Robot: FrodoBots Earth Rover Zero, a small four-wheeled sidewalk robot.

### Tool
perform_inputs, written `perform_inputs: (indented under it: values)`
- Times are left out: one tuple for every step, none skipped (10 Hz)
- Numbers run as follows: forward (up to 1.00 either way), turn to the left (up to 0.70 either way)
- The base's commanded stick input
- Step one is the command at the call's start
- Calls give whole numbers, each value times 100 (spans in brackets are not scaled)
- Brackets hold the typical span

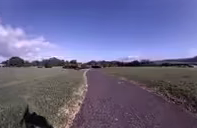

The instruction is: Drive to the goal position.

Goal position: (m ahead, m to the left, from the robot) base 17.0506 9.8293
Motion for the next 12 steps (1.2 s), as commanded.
perform_inputs:
  values:
    - [70, 0]
    - [70, 0]
    - [70, 0]
    - [70, 0]
    - [70, 0]
    - [70, 0]
    - [70, 0]
    - [70, 0]
    - [70, 0]
    - [70, 0]
    - [70, 0]
    - [70, 0]
